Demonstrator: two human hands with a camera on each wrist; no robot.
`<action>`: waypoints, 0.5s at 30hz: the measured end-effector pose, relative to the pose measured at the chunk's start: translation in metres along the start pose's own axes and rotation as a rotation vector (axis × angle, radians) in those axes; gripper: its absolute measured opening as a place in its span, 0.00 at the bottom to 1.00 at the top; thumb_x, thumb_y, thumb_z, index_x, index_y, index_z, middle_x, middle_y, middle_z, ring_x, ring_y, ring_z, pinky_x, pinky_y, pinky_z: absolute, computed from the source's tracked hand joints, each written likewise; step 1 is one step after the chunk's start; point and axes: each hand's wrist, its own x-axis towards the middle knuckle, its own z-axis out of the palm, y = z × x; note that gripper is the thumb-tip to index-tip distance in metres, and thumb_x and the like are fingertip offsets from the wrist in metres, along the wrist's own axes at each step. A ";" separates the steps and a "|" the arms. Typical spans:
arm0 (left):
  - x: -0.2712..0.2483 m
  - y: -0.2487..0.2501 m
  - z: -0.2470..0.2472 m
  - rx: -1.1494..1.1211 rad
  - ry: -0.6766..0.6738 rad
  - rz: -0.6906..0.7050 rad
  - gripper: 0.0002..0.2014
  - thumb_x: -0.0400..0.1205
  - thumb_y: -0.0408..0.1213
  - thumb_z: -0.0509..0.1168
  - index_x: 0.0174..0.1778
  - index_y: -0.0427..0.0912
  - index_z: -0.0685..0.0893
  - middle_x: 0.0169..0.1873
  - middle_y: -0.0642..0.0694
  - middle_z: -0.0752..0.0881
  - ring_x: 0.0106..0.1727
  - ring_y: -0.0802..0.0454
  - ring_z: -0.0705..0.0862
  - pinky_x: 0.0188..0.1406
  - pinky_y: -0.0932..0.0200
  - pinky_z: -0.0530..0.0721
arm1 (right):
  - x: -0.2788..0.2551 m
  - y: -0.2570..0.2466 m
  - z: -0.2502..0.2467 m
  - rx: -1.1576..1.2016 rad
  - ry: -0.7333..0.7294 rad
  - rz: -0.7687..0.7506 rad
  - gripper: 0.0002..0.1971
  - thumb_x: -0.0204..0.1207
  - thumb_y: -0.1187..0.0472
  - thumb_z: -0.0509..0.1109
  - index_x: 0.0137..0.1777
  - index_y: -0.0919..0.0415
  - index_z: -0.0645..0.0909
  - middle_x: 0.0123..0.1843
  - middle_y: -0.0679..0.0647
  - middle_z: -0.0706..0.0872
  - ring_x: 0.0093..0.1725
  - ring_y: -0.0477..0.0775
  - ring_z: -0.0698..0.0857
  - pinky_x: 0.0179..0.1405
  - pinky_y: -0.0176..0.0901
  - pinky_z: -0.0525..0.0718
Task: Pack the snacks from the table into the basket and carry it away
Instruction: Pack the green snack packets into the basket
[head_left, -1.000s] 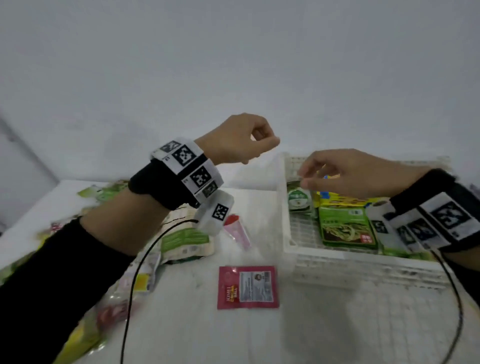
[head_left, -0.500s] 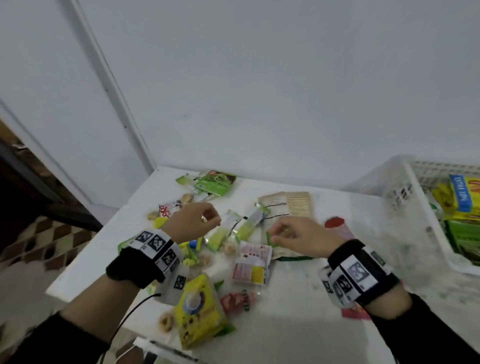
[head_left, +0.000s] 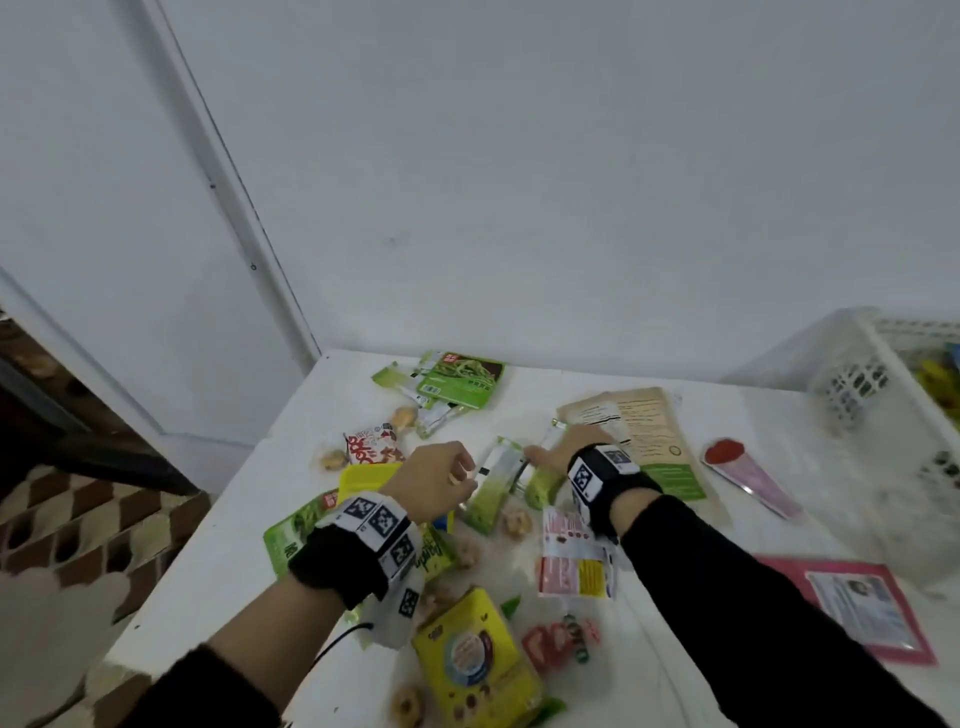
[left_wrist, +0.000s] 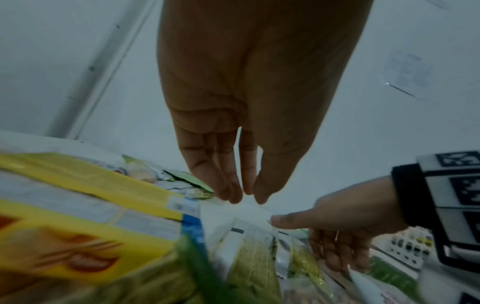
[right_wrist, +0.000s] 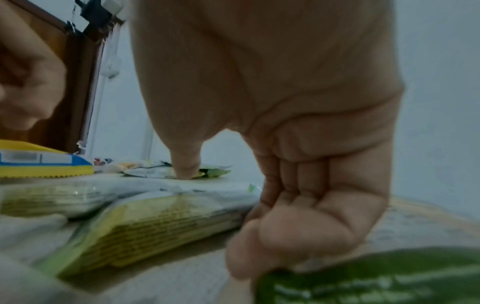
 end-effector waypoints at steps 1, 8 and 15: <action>0.009 0.003 0.003 0.013 -0.042 -0.018 0.17 0.81 0.43 0.67 0.64 0.41 0.75 0.53 0.46 0.82 0.48 0.52 0.81 0.47 0.59 0.79 | 0.000 0.000 -0.001 0.015 0.005 0.011 0.30 0.73 0.36 0.67 0.61 0.64 0.81 0.61 0.62 0.86 0.58 0.61 0.84 0.48 0.43 0.78; 0.051 0.026 0.034 0.211 -0.118 -0.207 0.38 0.69 0.53 0.75 0.67 0.37 0.66 0.61 0.39 0.77 0.60 0.41 0.80 0.55 0.50 0.82 | -0.021 0.036 -0.027 0.448 0.015 0.068 0.35 0.70 0.42 0.71 0.70 0.65 0.72 0.64 0.59 0.82 0.59 0.59 0.82 0.52 0.46 0.81; 0.059 0.092 -0.004 -0.019 -0.105 -0.054 0.27 0.73 0.44 0.75 0.62 0.44 0.70 0.55 0.46 0.81 0.53 0.50 0.82 0.49 0.54 0.84 | -0.101 0.138 -0.120 0.714 0.218 -0.053 0.22 0.75 0.47 0.72 0.62 0.56 0.70 0.44 0.54 0.85 0.37 0.50 0.84 0.38 0.42 0.79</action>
